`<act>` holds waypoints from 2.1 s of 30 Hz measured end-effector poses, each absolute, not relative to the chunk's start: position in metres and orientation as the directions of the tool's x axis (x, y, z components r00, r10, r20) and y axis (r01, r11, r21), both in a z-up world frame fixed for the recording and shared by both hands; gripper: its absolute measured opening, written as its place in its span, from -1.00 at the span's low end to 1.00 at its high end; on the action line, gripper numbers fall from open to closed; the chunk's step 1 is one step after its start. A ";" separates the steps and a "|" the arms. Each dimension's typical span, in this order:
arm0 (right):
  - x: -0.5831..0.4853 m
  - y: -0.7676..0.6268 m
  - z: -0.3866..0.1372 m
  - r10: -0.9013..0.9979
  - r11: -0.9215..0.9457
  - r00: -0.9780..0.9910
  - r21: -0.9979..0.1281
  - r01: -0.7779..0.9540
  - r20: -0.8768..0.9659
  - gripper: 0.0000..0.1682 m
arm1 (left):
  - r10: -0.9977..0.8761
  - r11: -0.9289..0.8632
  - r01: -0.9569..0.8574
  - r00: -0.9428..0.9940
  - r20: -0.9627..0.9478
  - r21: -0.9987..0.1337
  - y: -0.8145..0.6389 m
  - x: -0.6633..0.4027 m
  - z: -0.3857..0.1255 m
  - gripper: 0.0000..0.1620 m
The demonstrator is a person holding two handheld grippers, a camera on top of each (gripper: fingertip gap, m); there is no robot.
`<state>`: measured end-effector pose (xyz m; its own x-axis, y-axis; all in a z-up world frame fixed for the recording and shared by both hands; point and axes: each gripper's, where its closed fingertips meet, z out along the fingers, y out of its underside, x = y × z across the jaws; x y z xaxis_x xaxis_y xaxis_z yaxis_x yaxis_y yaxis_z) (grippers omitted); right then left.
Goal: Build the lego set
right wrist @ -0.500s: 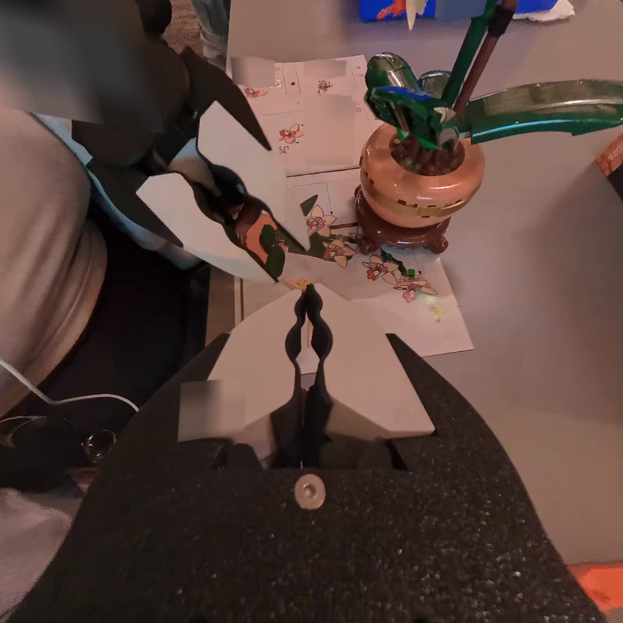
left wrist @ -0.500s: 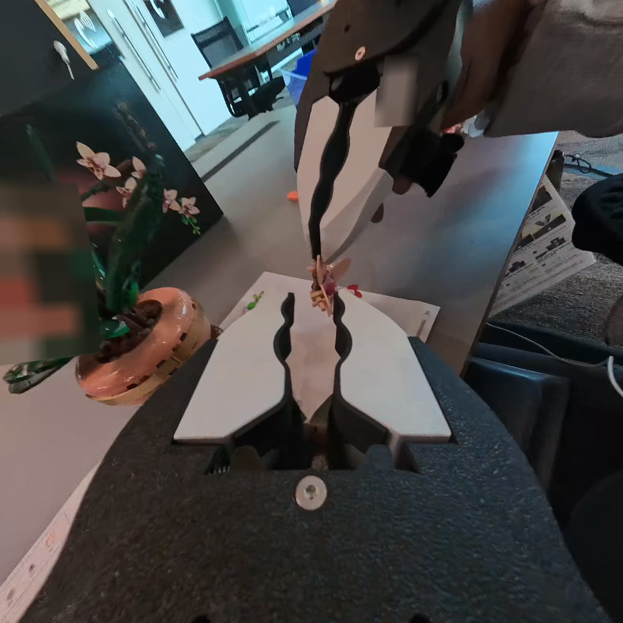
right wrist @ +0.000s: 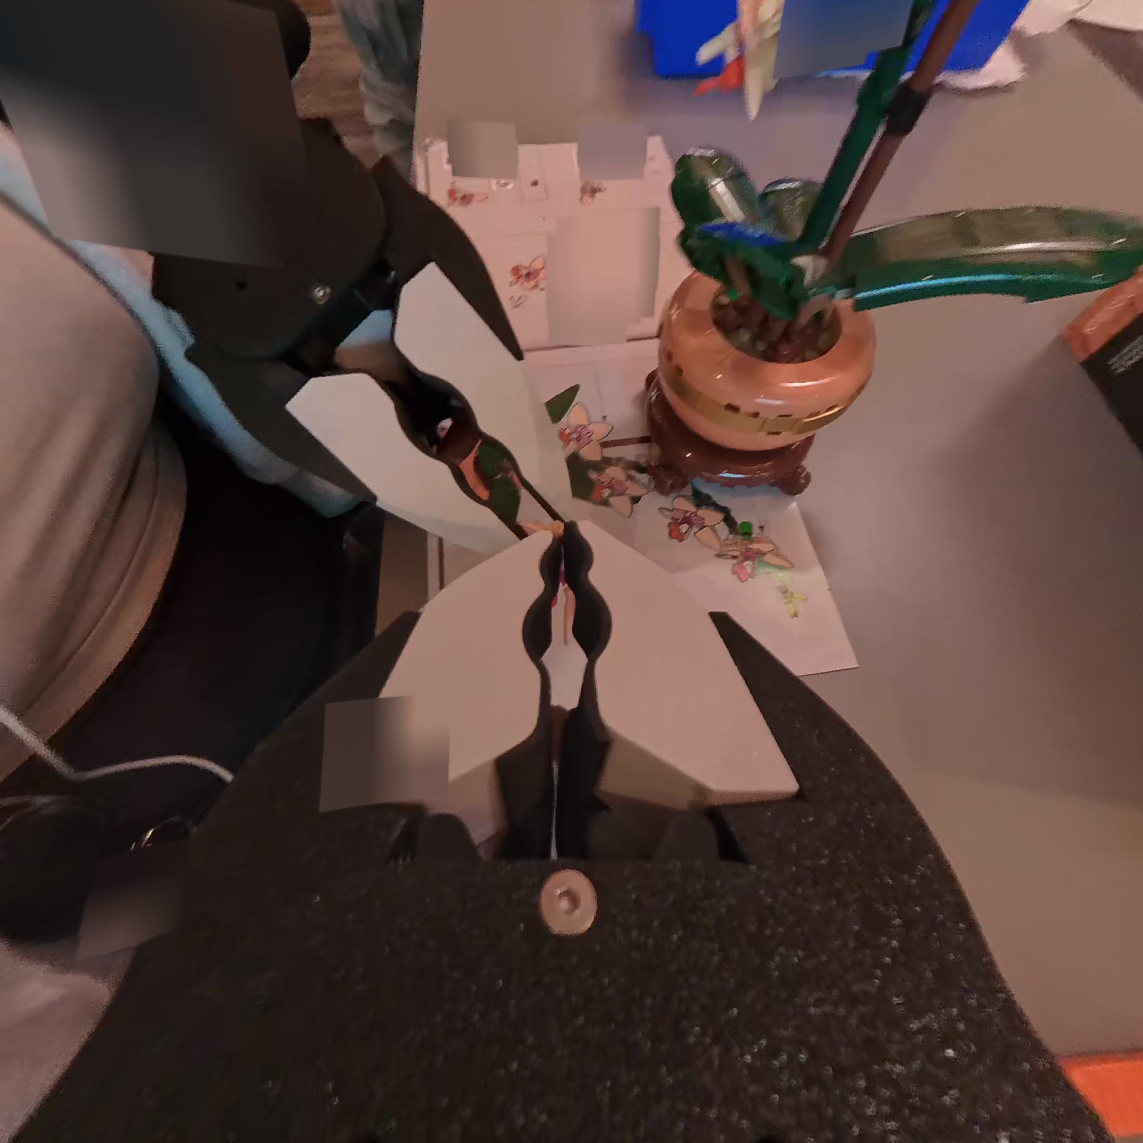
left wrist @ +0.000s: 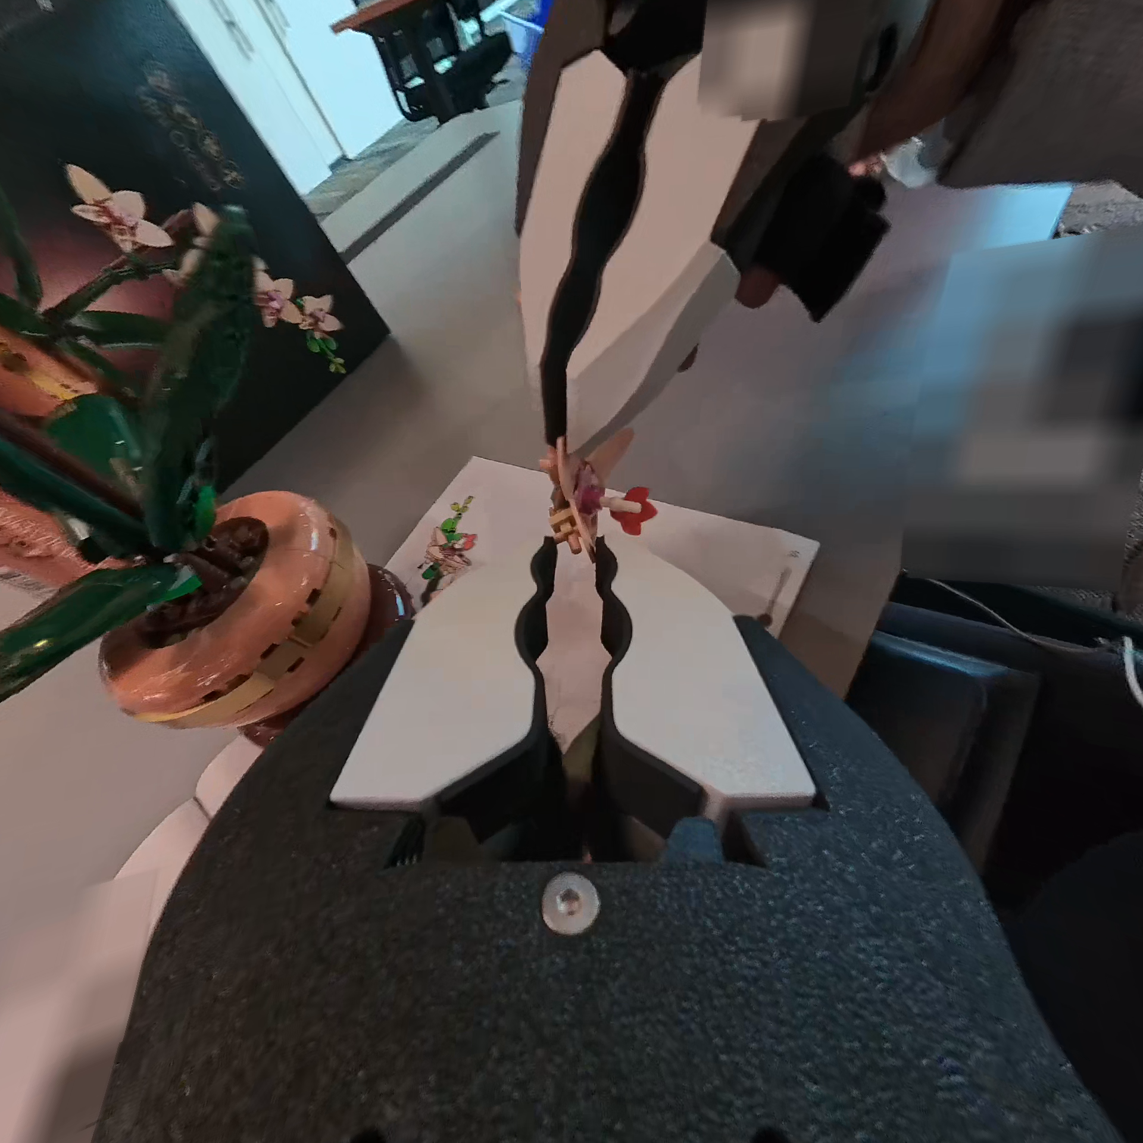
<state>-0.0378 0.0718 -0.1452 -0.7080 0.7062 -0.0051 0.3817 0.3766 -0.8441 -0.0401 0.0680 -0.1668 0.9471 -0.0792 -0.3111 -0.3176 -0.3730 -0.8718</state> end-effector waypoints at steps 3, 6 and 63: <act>-0.048 0.079 -0.132 0.807 0.296 -0.591 -0.878 0.376 0.019 -0.80 | 0.013 -0.340 -0.234 0.967 -0.253 -0.911 0.067 -0.053 -0.157 -0.94; -0.047 0.076 -0.120 0.915 0.188 -0.401 -0.934 0.305 0.054 -0.77 | 0.076 -0.295 -0.166 0.977 -0.197 -0.941 0.065 -0.060 -0.149 -0.94; -0.026 0.057 -0.074 0.959 -0.227 -0.199 -0.967 -0.112 -0.202 -0.97 | 0.023 -0.079 -0.379 0.924 -0.382 -0.922 -0.014 -0.097 -0.021 -0.77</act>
<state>-0.0264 0.0569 -0.0736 -0.1992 0.9589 -0.2020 -0.1125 -0.2272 -0.9673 -0.0970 -0.0142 -0.0206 0.9238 0.0232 -0.3822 -0.3795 -0.0785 -0.9219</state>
